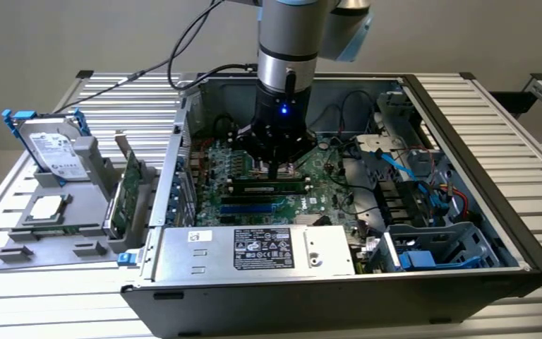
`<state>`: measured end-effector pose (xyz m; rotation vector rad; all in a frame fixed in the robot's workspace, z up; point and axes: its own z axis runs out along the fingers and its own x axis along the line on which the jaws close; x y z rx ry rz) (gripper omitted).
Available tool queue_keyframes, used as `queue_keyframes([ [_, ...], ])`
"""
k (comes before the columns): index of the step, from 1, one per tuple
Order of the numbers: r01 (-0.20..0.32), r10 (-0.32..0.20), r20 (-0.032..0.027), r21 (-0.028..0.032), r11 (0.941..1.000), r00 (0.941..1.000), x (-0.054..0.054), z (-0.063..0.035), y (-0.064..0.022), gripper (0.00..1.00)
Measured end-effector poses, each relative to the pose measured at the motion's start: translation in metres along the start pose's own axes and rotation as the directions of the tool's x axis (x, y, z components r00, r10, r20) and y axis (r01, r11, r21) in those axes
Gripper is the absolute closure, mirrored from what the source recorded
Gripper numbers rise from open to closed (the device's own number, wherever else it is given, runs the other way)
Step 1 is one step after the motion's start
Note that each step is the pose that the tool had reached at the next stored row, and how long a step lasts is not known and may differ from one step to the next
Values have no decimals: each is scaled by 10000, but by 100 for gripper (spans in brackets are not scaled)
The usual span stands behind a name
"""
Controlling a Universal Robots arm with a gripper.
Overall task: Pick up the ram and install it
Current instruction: 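Press down the ram until it locks into place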
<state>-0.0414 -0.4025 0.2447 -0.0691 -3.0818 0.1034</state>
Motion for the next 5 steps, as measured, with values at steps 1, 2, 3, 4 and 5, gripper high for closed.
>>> queue_keyframes([
  [1, -1, 1, -1, 0, 10000, 10000, 0, -1, 0, 89],
  [2, -2, 2, -5, 1, 10000, 10000, 1, -5, 0, 89],
  [3, -1, 1, -7, 2, 10000, 10000, 0, -8, 0, 89],
  [4, -1, 1, -8, 2, 10000, 10000, 0, -9, 0, 89],
  [5, -1, 1, -9, 2, 10000, 10000, 0, -10, -1, 89],
])
